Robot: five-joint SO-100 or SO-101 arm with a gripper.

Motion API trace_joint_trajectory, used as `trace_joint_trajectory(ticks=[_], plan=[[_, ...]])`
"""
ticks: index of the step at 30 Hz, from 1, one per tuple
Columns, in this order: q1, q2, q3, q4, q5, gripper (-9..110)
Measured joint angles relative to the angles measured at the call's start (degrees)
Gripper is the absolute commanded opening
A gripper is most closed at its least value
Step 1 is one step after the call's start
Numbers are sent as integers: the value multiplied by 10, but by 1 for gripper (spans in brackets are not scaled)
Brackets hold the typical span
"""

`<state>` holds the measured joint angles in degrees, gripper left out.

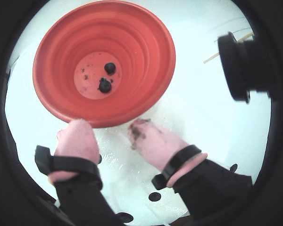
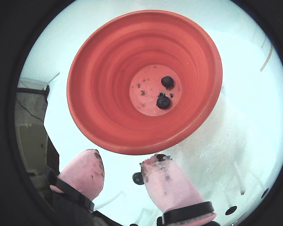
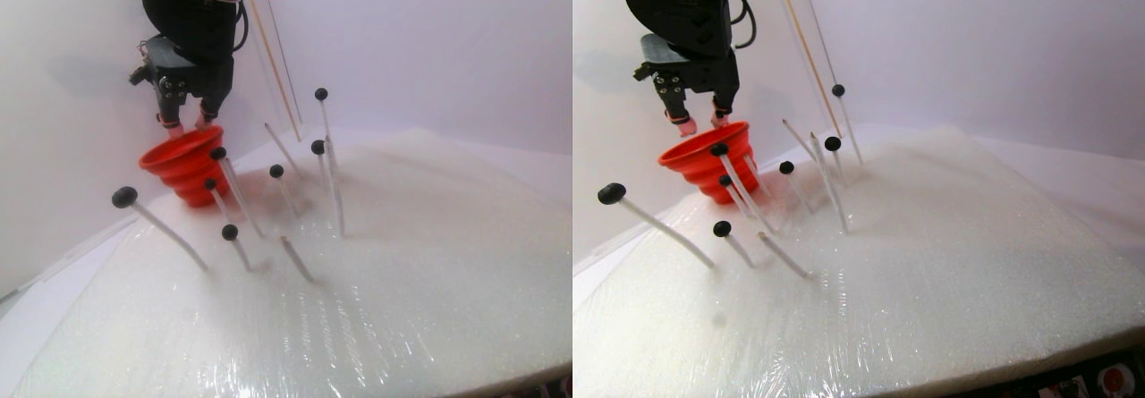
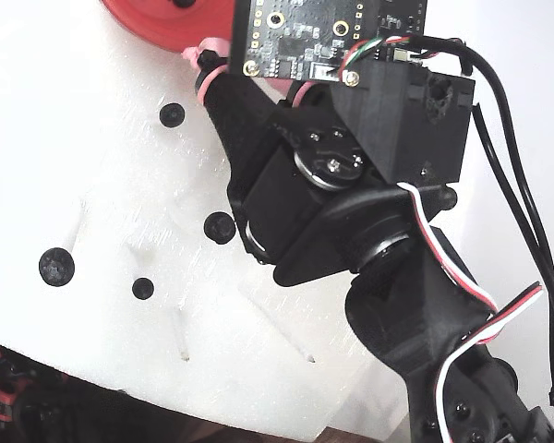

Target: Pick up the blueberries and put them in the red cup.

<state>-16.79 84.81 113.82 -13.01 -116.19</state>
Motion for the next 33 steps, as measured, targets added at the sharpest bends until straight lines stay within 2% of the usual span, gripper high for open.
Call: trace_joint_trajectory(ticks=[18,33], plan=[[0,17,71,1,-19,15],[33,6,88,-47,-30,15]])
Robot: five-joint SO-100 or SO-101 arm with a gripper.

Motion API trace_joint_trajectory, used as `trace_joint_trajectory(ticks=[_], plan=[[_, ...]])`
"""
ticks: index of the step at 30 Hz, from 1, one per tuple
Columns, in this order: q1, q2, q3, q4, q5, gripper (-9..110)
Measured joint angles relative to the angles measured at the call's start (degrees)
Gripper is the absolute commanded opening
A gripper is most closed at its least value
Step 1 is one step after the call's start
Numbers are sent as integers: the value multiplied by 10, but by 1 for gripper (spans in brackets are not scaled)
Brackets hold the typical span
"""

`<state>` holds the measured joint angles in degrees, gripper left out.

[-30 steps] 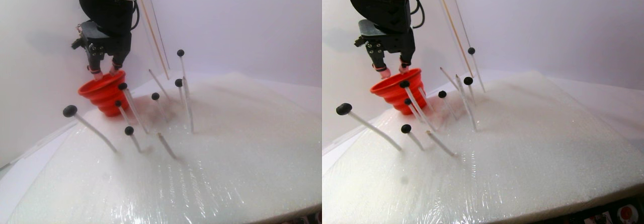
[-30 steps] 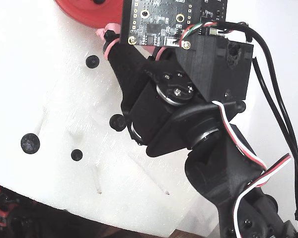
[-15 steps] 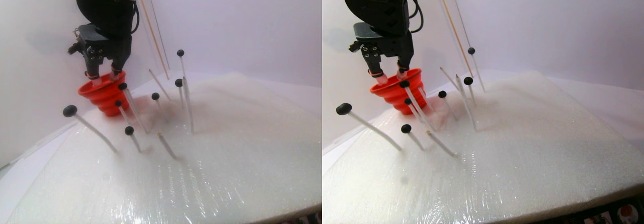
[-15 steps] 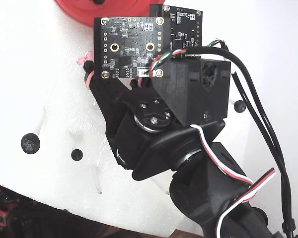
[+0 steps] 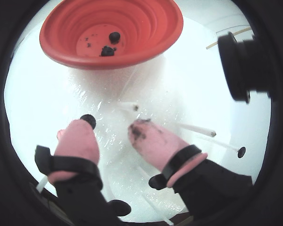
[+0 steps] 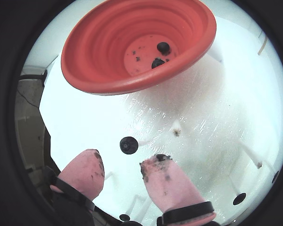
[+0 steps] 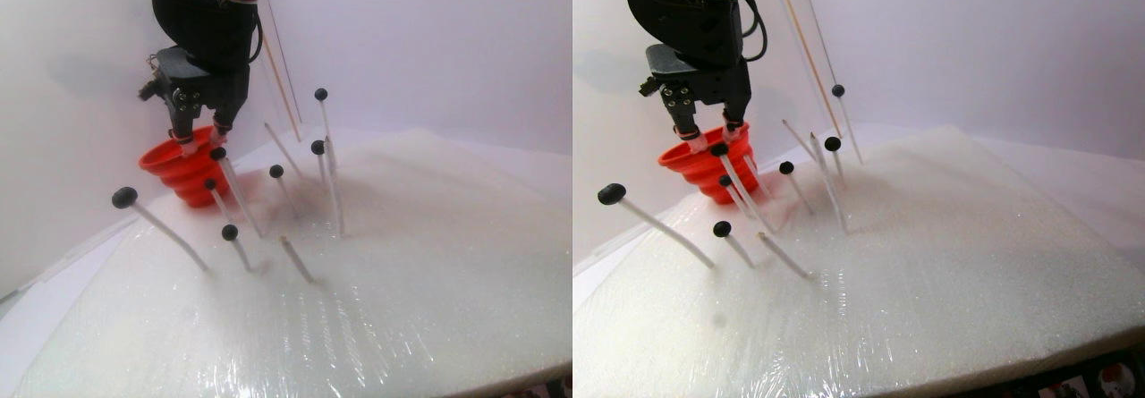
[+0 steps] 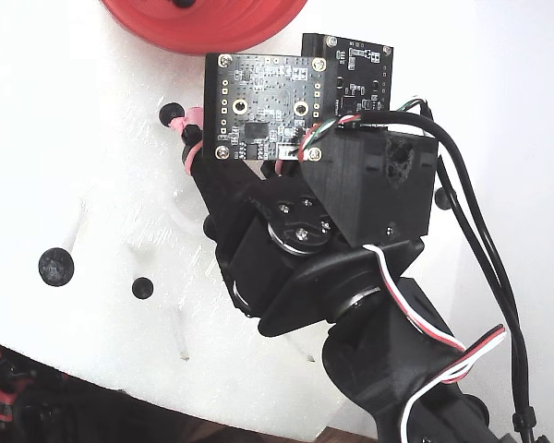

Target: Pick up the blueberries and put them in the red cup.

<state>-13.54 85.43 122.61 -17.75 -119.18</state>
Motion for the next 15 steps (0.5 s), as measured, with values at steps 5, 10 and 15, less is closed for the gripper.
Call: trace_joint_trajectory(ticks=[5,10,15], plan=[[4,-24,0,-11,0,15],[4,-40,1,-27,0,15],[4,-67,1,-49,0,15]])
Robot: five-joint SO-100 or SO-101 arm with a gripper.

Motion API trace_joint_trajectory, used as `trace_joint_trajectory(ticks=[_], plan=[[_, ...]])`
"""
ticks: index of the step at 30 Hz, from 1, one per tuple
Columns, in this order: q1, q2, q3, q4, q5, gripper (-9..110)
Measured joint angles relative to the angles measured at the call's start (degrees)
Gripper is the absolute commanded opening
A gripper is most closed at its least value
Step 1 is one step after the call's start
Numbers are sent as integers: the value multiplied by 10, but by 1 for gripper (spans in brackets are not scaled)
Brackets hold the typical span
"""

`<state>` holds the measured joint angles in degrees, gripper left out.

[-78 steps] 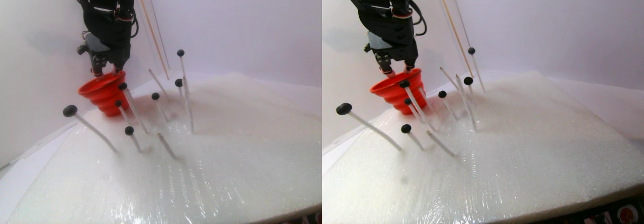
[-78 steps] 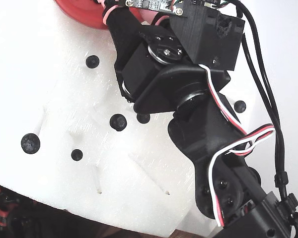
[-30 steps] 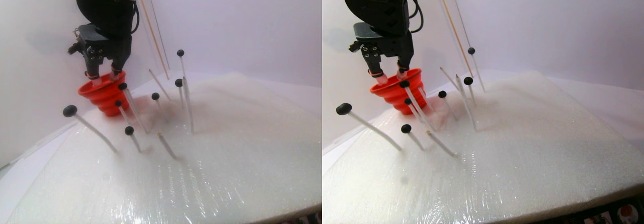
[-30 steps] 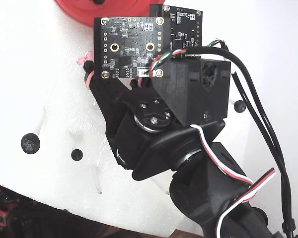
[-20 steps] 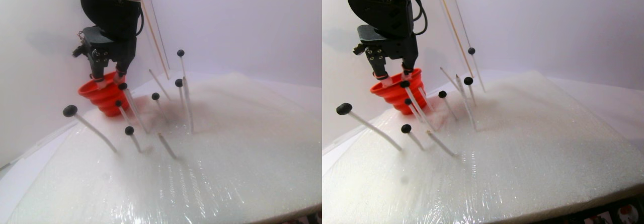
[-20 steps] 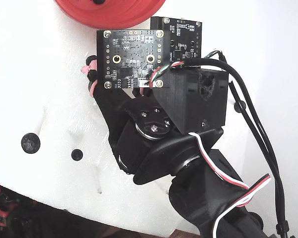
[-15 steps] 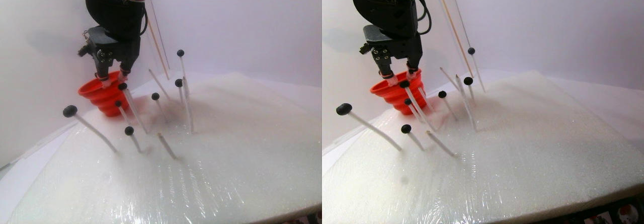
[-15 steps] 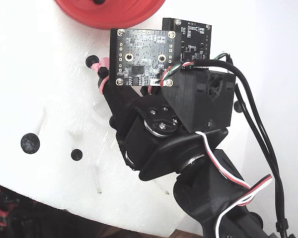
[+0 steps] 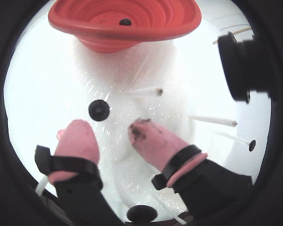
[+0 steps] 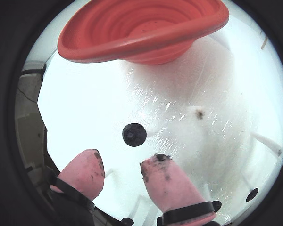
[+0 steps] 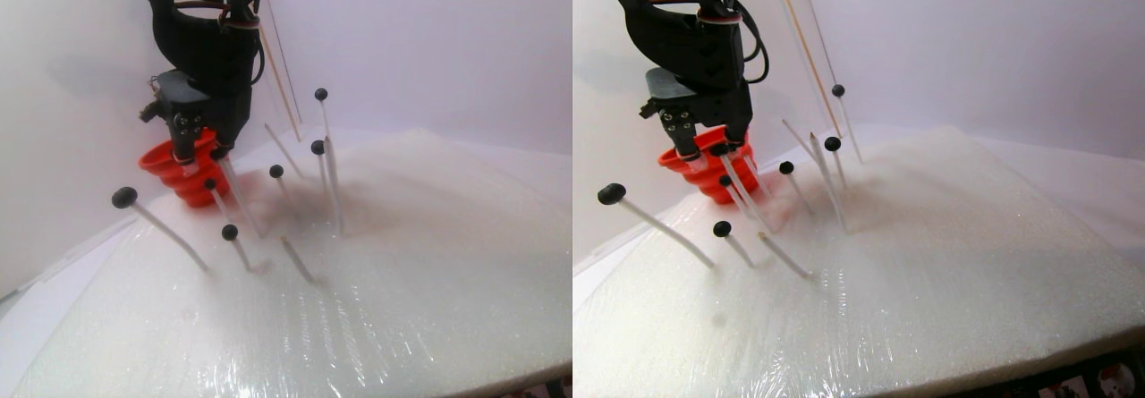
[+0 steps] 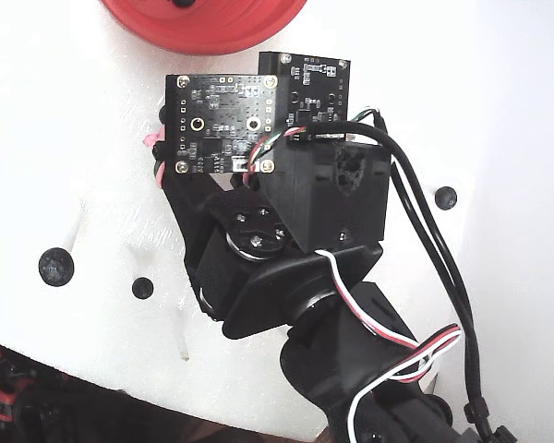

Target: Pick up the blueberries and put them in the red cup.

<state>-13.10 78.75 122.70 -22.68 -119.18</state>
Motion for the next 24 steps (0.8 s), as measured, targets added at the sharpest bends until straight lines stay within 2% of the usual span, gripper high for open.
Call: trace_joint_trajectory(ticks=[24], plan=[[17,-85,-55,-38,13,15]])
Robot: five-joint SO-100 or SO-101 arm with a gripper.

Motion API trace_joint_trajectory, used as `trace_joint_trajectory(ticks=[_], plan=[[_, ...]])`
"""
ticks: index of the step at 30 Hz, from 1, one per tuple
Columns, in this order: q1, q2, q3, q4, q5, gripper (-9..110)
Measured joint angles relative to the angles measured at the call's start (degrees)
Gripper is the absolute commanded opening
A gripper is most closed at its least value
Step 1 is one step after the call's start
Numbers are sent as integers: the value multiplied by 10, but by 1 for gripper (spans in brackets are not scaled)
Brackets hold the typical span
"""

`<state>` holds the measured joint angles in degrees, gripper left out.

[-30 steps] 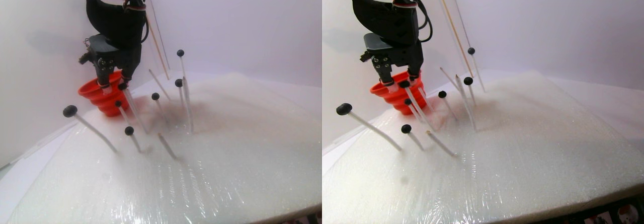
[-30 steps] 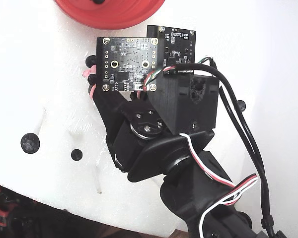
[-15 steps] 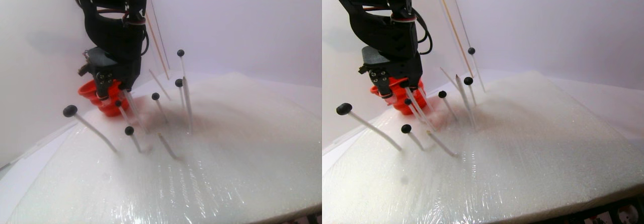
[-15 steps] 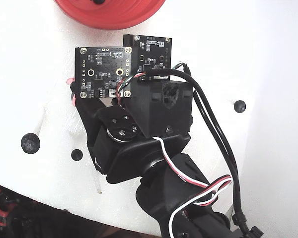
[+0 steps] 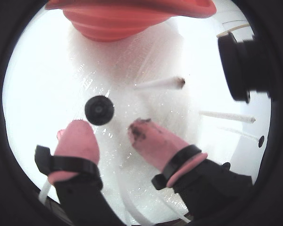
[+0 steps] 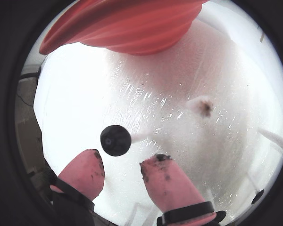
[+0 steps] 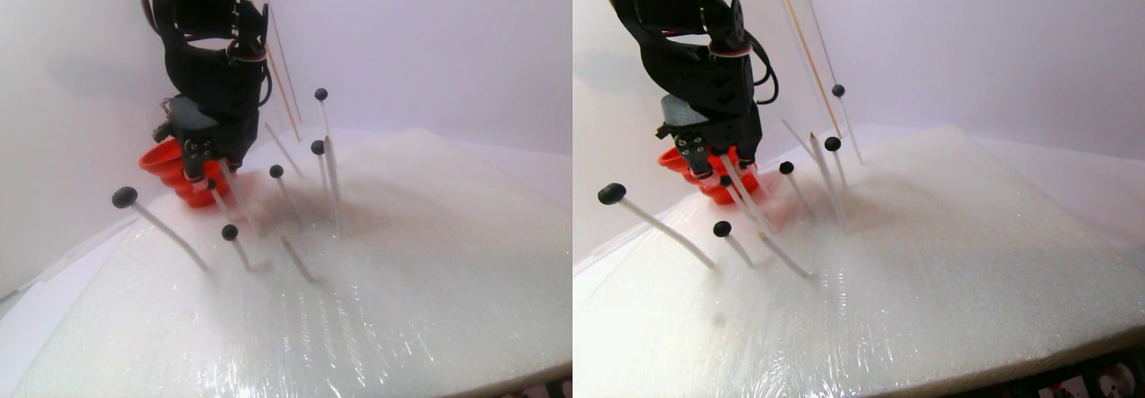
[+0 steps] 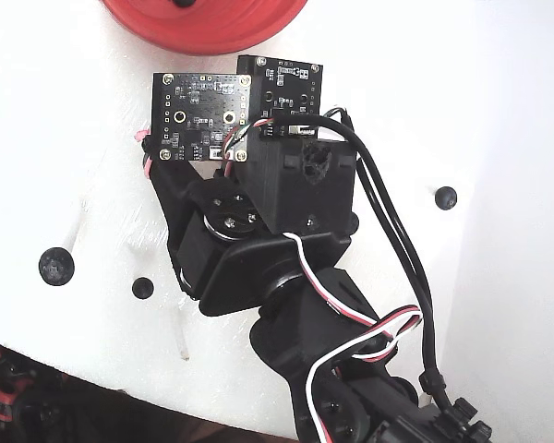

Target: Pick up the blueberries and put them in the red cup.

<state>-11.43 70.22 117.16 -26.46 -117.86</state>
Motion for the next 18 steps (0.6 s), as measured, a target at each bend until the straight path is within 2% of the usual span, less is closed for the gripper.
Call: trace_joint_trajectory(ticks=[18], plan=[[0,-43,-33,-40,40,15]])
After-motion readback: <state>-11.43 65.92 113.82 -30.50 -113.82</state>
